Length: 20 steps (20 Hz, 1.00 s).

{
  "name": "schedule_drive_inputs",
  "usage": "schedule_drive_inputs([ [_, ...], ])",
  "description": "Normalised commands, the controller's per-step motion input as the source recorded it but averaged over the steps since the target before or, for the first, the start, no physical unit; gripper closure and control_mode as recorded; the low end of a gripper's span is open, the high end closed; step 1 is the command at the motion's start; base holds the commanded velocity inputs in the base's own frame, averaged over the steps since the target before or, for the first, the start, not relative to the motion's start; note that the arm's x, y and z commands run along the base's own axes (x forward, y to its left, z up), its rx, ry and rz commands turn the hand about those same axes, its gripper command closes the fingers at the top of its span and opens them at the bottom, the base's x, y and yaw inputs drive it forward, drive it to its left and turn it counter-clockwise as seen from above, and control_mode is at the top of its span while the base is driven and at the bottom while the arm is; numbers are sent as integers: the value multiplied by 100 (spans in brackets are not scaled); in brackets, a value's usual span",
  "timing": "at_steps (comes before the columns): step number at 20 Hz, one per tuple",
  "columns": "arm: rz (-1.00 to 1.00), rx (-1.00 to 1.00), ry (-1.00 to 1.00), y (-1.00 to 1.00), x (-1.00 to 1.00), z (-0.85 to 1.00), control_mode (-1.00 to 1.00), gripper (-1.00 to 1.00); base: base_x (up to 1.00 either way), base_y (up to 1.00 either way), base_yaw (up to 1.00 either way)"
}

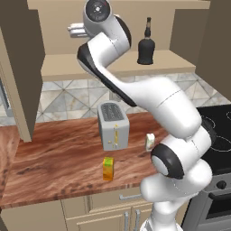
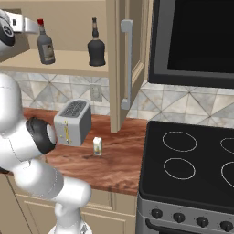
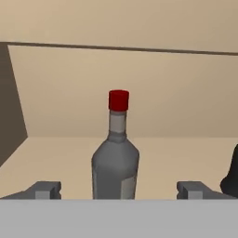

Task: Sort all alcoholic drinks to one cabinet, and non-alcoholic drinks to the other.

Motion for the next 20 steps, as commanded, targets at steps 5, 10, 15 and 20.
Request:
schedule_drive_inputs([
  [5, -2, 0, 0, 0, -63, 0, -100, -100, 0, 0, 0],
  [10, -2, 0, 0, 0, -64, 0, -100, -100, 0, 0, 0],
  [15, -1, 0, 0, 0, -67, 0, -100, -100, 0, 0, 0],
  [20, -1, 0, 2, 0, -64, -6, -100, -100, 0, 0, 0],
])
